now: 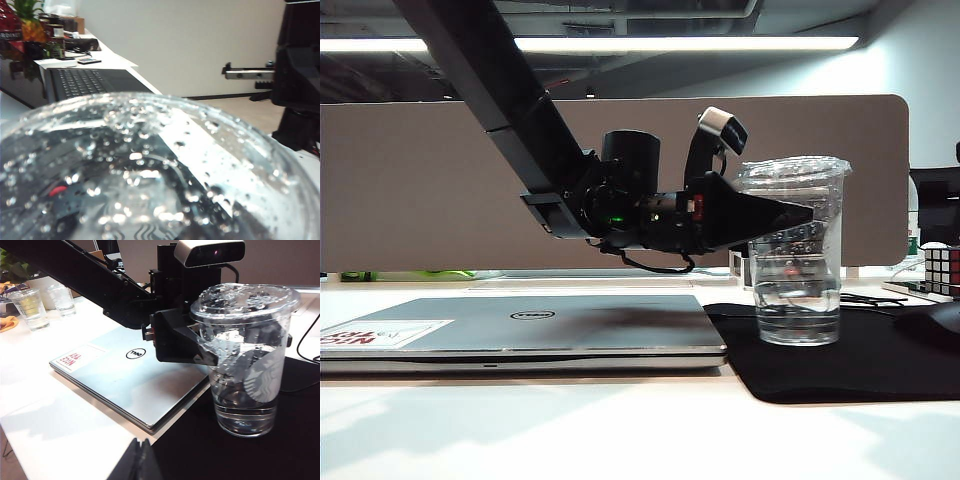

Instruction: Pick up the coffee cup and place it on the right side of the laptop.

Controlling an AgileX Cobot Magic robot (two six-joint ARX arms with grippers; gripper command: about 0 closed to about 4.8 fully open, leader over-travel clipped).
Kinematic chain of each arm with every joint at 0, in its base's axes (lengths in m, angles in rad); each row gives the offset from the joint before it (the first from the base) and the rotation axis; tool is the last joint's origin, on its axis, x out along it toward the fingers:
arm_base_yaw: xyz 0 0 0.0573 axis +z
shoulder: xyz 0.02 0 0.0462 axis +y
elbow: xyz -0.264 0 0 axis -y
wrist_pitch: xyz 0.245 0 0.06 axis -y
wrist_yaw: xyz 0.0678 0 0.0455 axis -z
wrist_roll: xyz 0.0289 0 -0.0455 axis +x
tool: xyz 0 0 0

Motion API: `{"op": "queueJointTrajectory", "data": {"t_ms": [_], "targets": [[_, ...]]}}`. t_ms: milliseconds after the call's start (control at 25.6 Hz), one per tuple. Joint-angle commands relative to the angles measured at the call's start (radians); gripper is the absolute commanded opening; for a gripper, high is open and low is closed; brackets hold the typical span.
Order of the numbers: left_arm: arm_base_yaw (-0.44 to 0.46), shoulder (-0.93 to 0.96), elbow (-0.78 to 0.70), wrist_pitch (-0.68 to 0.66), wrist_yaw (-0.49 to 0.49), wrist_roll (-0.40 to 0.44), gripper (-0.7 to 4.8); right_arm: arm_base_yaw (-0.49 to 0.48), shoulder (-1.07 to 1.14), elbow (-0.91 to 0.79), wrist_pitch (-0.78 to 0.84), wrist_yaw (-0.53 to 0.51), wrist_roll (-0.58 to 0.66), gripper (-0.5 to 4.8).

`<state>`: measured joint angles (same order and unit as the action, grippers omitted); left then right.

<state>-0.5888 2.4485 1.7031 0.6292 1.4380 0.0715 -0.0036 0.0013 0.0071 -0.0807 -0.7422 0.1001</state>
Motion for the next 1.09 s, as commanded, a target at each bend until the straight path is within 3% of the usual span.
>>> {"op": "queueJointTrajectory", "data": {"t_ms": [39, 390, 585, 1092], "targets": [[0.002, -0.002, 0.001, -0.021, 0.027, 0.000, 4.79, 0.000, -0.002, -0.006, 0.010, -0.005, -0.007, -0.01], [0.005, -0.002, 0.001, -0.084, 0.068, 0.013, 4.79, 0.000, -0.002, -0.006, 0.006, -0.019, -0.023, -0.01], [-0.006, -0.002, 0.001, -0.151, 0.016, 0.161, 4.79, 0.000, -0.002, -0.006, 0.006, -0.019, -0.027, -0.01], [0.025, -0.002, 0.001, -0.288, 0.038, 0.236, 4.79, 0.000, -0.002, -0.006, 0.006, -0.020, -0.049, -0.01]]}}
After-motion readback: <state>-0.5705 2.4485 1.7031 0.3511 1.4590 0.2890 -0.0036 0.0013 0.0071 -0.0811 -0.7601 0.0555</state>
